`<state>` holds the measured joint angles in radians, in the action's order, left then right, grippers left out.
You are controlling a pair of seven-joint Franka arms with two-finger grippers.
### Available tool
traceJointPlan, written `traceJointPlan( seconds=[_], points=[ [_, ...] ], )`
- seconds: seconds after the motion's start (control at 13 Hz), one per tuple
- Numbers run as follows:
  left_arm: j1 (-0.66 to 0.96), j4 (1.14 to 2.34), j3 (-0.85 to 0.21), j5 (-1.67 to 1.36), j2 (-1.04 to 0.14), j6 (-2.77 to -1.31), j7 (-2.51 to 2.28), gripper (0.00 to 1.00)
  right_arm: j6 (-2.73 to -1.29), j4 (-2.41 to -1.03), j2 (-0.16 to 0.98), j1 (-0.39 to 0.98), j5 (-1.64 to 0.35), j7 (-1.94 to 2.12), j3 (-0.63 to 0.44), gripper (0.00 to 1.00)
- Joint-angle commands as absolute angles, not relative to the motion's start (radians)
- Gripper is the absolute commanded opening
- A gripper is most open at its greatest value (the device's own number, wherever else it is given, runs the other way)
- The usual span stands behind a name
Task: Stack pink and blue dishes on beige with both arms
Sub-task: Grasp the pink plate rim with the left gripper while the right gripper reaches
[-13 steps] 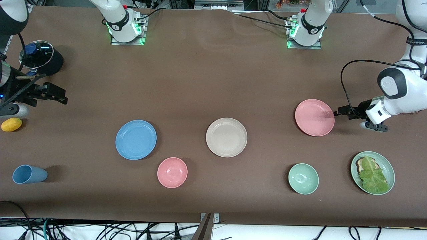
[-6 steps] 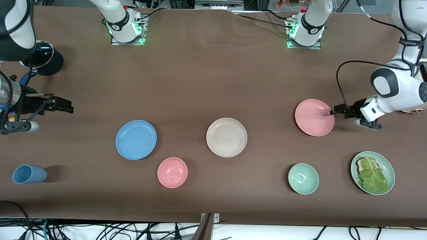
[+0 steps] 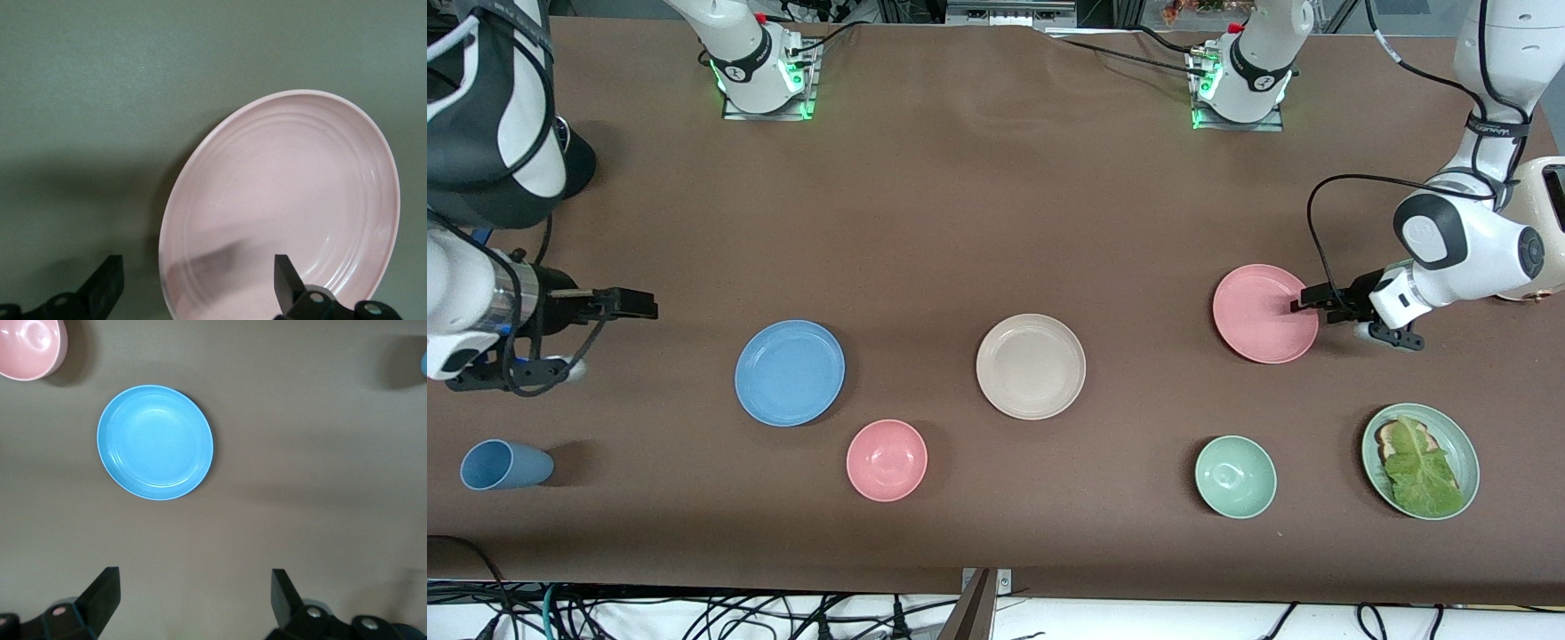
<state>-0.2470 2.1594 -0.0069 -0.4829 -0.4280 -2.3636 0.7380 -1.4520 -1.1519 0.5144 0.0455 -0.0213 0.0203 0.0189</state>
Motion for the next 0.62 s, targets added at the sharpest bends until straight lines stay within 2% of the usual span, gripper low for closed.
traceJointPlan(
  seconds=[0.0,0.08,0.23,0.31,0.38,0.46,0.54],
  points=[
    [-0.224,2.164,-0.005,-0.535,-0.431,-2.387,0.776,0.98,-1.498,-1.124,0.575,0.041,-0.026,0.025,0.025,1.00],
    [-0.224,2.164,-0.005,-0.535,-0.431,-2.387,0.778,0.90,-1.526,-1.126,0.603,0.041,-0.025,0.023,0.025,1.00],
    [-0.229,2.164,-0.005,-0.535,-0.431,-2.370,0.792,0.36,-1.618,-1.138,0.661,0.041,-0.026,0.020,0.025,1.00],
    [-0.230,2.163,-0.005,-0.535,-0.431,-2.370,0.790,0.17,-1.682,-1.179,0.672,0.040,-0.028,0.020,0.025,1.00],
    [-0.232,2.161,-0.005,-0.535,-0.433,-2.370,0.790,0.06,-1.750,-1.230,0.672,0.038,-0.028,0.020,0.025,1.00],
    [-0.233,2.161,-0.005,-0.534,-0.433,-2.370,0.792,0.00,-1.797,-1.267,0.672,0.041,-0.023,0.020,0.025,1.00],
    [-0.235,2.160,-0.005,-0.534,-0.437,-2.370,0.798,0.00,-1.845,-1.300,0.672,0.043,-0.021,0.018,0.025,1.00]
  ],
)
